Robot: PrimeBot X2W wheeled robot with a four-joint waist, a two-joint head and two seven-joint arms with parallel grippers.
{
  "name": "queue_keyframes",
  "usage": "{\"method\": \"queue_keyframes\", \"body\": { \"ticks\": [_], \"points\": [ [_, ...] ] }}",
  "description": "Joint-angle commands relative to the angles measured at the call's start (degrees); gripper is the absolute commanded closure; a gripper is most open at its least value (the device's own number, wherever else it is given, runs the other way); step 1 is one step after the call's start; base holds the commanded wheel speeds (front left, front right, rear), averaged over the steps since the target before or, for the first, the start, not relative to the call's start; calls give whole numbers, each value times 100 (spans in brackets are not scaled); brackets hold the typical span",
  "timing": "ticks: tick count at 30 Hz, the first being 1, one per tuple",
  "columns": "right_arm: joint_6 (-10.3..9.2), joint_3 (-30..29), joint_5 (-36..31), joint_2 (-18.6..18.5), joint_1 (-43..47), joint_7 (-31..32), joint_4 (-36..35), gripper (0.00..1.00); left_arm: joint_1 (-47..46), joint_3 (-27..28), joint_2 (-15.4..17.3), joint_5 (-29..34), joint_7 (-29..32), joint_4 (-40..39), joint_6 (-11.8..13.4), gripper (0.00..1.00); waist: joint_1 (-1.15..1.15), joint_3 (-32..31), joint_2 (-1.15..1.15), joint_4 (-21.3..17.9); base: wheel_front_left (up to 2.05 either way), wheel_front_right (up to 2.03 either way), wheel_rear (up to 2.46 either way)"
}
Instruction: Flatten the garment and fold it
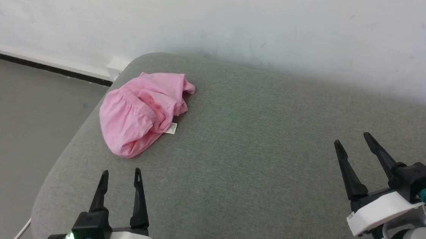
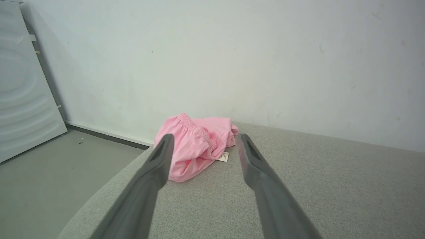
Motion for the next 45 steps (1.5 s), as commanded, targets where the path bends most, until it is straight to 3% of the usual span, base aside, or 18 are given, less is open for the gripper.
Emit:
{"method": "queue_keyframes", "body": {
  "ticks": [1,15,45],
  "points": [
    [-8,9,59,14,54,-54,8,0,96,-16,-18,-11,-51,-44,34,0,0,-4,0,104,0,0,0],
    [-9,47,83,17,55,-221,2,0,190,-36,-21,-61,-219,-86,38,0,0,6,0,551,0,0,0],
    [-12,84,190,24,57,-580,101,0,248,-123,-28,-104,-578,-222,78,0,0,120,0,1112,0,0,0]
  ]
}}
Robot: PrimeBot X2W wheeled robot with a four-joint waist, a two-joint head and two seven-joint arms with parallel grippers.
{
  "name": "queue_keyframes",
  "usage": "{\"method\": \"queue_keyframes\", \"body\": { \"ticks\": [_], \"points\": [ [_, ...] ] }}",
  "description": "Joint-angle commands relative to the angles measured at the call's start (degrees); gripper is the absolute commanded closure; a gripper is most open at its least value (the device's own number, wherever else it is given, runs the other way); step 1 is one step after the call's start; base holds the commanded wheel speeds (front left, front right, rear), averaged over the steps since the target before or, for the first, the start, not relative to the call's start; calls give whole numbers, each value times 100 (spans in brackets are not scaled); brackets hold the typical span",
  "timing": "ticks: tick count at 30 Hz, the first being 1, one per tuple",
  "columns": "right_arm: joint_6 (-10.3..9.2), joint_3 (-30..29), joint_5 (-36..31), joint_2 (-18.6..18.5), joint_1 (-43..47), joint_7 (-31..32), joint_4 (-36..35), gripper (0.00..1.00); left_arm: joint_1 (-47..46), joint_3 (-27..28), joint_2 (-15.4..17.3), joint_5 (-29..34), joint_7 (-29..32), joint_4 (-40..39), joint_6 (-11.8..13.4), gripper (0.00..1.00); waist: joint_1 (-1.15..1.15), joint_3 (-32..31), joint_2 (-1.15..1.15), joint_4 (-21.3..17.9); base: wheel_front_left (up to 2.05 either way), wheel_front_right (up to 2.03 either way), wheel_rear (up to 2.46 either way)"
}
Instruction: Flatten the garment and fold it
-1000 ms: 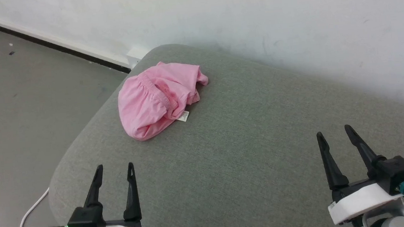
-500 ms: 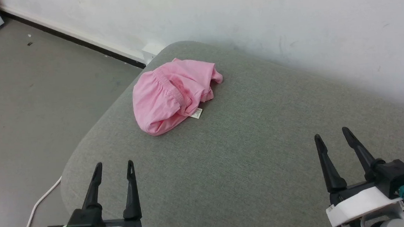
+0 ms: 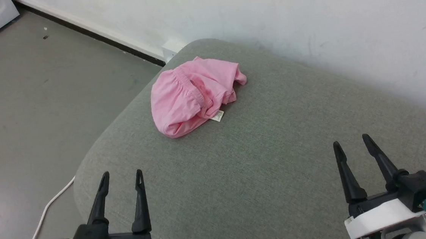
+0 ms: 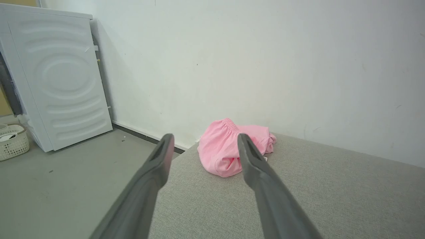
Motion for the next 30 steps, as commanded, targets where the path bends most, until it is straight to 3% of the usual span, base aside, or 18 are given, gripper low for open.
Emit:
{"method": "queue_keyframes", "body": {
  "ticks": [1,10,17,20,23,30],
  "points": [
    [-11,-27,26,18,-18,-68,0,0,41,-23,-27,-71,-66,-50,50,0,0,48,0,51,0,0,0],
    [-12,-77,-61,19,-98,-129,-24,0,-114,-38,-20,-73,-127,-55,-3,0,0,305,0,16,0,0,0],
    [-12,-113,-200,19,-291,-129,-96,0,-612,-8,90,-106,-127,163,-243,0,0,778,0,-306,0,0,0],
    [-12,-132,-290,19,-376,-129,-154,0,-961,-13,215,-222,-97,539,-463,0,0,1014,0,-482,0,0,0],
    [-12,-127,-427,19,-459,-129,-243,0,-1472,-87,412,-383,445,1076,-688,0,0,1273,0,-677,0,0,0],
    [-12,-203,-623,18,-624,-129,-600,0,-2925,-166,916,-908,1648,1849,-900,0,0,1891,0,-1201,0,0,0]
  ]
}}
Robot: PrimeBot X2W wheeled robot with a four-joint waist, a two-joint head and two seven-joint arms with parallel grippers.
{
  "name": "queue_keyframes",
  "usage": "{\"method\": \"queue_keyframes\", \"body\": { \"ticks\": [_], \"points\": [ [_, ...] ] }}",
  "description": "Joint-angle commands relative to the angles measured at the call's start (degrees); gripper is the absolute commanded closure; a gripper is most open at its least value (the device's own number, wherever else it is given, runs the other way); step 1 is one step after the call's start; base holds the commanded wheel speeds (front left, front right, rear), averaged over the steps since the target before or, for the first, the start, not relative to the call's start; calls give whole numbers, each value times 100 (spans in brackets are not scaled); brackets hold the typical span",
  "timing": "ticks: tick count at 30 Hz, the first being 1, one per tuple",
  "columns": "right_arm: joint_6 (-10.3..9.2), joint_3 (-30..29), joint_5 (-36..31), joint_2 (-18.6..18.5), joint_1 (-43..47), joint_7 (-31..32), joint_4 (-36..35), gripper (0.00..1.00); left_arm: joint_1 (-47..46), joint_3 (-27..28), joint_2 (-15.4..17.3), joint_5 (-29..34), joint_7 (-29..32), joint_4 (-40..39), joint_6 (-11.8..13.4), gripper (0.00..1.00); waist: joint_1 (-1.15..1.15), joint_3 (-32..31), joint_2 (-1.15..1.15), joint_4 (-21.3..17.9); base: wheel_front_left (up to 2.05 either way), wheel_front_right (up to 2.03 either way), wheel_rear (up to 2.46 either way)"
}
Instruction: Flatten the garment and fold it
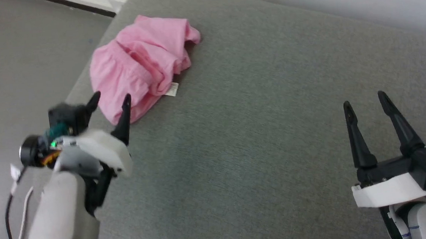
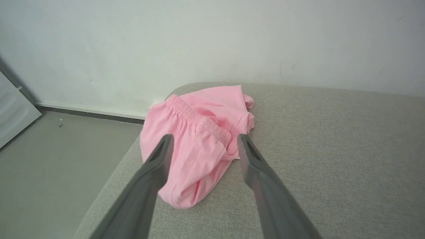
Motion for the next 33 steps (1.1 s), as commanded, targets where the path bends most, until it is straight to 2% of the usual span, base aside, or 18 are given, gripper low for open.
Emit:
{"method": "queue_keyframes", "body": {
  "ticks": [1,11,18,19,20,21,26,33],
  "points": [
    [-12,-29,-106,-10,-136,-26,-80,0,-349,-79,123,-195,341,220,-56,0,-1,592,0,-529,0,0,0],
    [-12,76,-99,-6,-571,-26,-310,0,-2050,-624,1284,-1124,2762,1715,-86,0,-1,1239,0,-1224,0,0,0],
    [-12,32,-38,-2,-672,-26,-333,0,-2249,-762,1696,-1780,3688,2457,-87,0,-1,1434,0,-1553,0,0,0],
    [-12,22,-25,-2,-675,-26,-325,0,-2228,-770,1721,-1863,3784,2539,-87,31,-1,1428,0,-1581,0,0,0],
    [-12,10,-11,-2,-677,-26,-313,0,-2207,-771,1741,-1940,3845,2599,-87,72,-1,1413,0,-1603,0,0,0],
    [-12,-1,10,-1,-673,-26,-299,0,-2191,-749,1750,-2023,3865,2653,-87,100,-1,1387,0,-1619,0,0,0],
    [-12,-45,139,-1,-606,-26,-164,0,-2114,-642,1854,-2172,3542,2801,-87,100,-1,1090,0,-1631,0,0,0],
    [-12,-83,343,0,-458,-26,-6,0,-2221,-427,2158,-2111,2302,2602,-87,100,-1,369,0,-1616,0,0,0]
  ]
}}
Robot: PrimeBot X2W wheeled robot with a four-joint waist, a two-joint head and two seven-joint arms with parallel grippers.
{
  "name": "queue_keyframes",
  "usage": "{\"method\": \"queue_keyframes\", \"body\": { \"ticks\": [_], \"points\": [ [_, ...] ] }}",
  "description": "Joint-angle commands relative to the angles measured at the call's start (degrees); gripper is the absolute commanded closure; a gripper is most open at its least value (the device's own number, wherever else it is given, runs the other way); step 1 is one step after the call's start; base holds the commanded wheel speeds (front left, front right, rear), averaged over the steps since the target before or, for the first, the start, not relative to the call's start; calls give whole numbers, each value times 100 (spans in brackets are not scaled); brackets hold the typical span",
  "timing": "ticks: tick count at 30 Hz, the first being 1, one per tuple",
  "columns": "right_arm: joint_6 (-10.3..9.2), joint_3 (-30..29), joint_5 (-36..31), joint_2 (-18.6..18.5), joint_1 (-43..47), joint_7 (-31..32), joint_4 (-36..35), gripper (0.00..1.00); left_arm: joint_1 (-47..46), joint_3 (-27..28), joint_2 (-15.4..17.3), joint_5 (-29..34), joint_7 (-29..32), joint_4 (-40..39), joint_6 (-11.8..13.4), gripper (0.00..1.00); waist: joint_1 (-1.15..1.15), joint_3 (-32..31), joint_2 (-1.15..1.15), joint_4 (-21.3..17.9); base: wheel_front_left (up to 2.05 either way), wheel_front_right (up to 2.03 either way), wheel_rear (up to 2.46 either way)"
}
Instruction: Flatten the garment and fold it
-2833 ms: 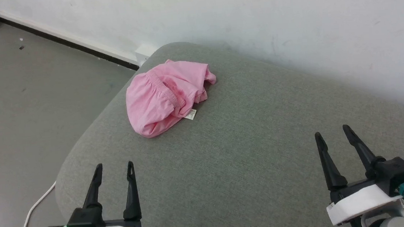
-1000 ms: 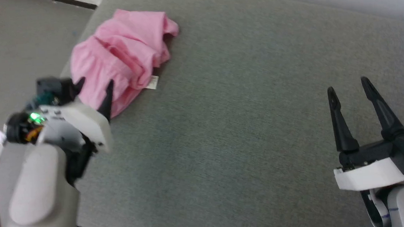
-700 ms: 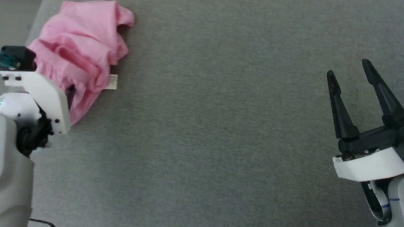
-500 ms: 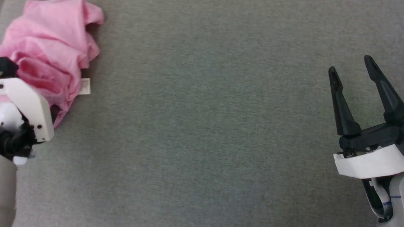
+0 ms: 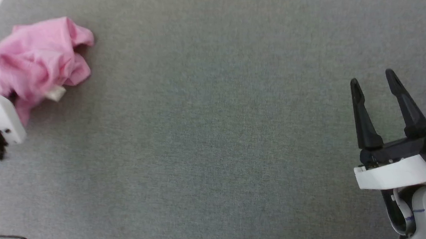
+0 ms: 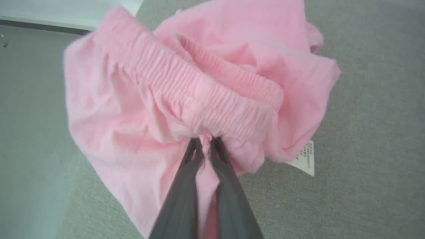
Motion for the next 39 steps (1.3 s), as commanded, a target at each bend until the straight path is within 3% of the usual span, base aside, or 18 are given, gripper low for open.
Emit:
{"method": "queue_keyframes", "body": {
  "ticks": [1,8,15,25,31,32,33,37,39],
  "points": [
    [-12,-11,49,5,66,-26,26,0,-67,53,86,47,-204,-105,0,100,0,-502,0,64,0,0,0],
    [-12,-7,244,6,305,-26,126,0,-360,152,219,384,-1626,-899,56,100,0,-1095,0,-44,0,0,0],
    [-12,25,387,6,408,-26,130,0,-476,-120,-139,662,-2400,-2060,122,100,0,-1365,0,-366,0,0,0],
    [-12,-26,534,6,390,-26,42,0,152,-1208,-1166,724,-1974,-3315,236,100,0,-1307,0,-1289,0,0,0],
    [-12,-189,677,6,341,-26,61,0,1048,-2598,-2154,860,-2049,-2933,143,100,0,-1096,0,-1886,0,0,0],
    [-12,-218,707,6,328,-26,67,0,1184,-2828,-2314,852,-2098,-2770,117,53,0,-1073,0,-1961,0,0,0],
    [-12,-246,738,6,317,-26,70,0,1302,-3047,-2458,849,-2122,-2582,97,0,0,-1054,0,-2019,0,0,0],
    [-12,-306,801,6,294,-26,56,0,1556,-3847,-2777,869,-2299,-2013,33,0,0,-1000,0,-2133,0,0,0],
    [-12,-318,804,6,295,-26,54,0,1580,-3955,-2817,839,-2379,-1927,26,0,0,-1000,0,-2130,0,0,0]
  ]
}}
